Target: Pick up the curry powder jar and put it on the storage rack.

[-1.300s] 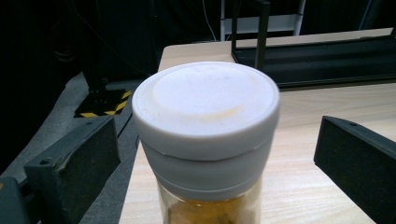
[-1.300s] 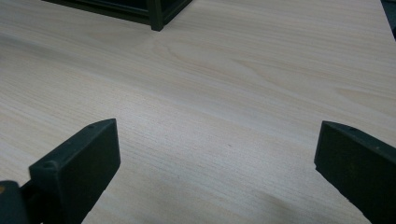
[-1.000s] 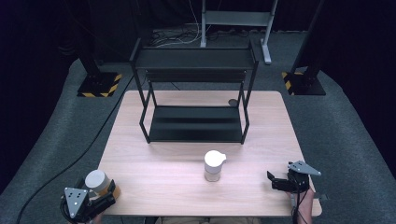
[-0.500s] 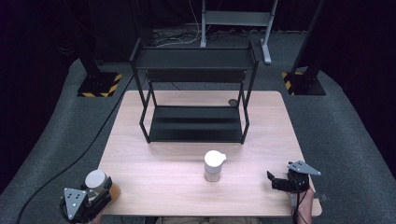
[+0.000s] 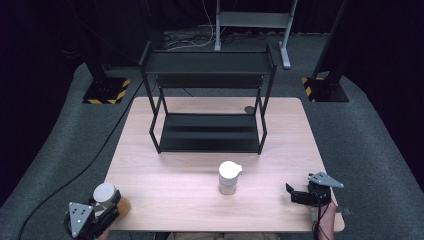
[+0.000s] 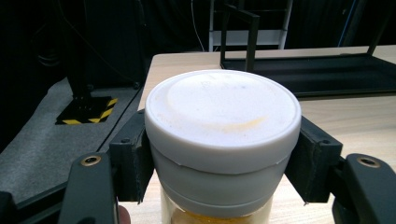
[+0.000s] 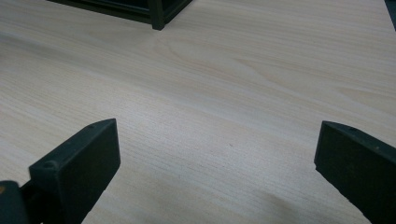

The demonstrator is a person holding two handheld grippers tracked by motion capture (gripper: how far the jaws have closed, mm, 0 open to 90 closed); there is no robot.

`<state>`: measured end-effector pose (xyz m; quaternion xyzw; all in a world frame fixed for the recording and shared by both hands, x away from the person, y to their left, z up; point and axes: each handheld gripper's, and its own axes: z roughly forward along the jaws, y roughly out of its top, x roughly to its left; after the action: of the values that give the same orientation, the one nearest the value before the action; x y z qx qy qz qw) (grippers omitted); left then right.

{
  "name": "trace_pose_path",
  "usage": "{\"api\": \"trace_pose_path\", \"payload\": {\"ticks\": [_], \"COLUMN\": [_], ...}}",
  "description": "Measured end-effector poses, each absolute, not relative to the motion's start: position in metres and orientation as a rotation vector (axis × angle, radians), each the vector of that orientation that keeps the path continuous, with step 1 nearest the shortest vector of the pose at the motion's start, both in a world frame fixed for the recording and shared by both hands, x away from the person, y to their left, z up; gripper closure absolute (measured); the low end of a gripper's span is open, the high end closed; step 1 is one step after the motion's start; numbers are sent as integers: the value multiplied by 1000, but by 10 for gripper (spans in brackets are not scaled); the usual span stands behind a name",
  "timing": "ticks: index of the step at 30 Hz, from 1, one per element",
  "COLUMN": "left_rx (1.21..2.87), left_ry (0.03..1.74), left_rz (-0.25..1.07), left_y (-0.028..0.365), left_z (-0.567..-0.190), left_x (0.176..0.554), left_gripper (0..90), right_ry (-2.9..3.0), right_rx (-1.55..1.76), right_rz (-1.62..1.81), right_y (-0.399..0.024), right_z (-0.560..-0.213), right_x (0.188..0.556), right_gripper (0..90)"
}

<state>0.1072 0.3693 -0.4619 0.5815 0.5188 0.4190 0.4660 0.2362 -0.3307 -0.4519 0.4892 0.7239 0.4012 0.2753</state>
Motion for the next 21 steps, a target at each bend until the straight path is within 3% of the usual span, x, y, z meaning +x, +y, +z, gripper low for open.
{"api": "trace_pose_path", "payload": {"ticks": [21], "left_rx": [1494], "left_ry": [1188], "left_rz": [940], "left_y": [356], "left_z": [-453], "left_x": [130], "left_gripper": [338], "right_ry": [1946], "right_rx": [1307], "right_rz": [1087], "right_y": [-332], "right_z": [-453], "right_x": [235], "right_gripper": [0]}}
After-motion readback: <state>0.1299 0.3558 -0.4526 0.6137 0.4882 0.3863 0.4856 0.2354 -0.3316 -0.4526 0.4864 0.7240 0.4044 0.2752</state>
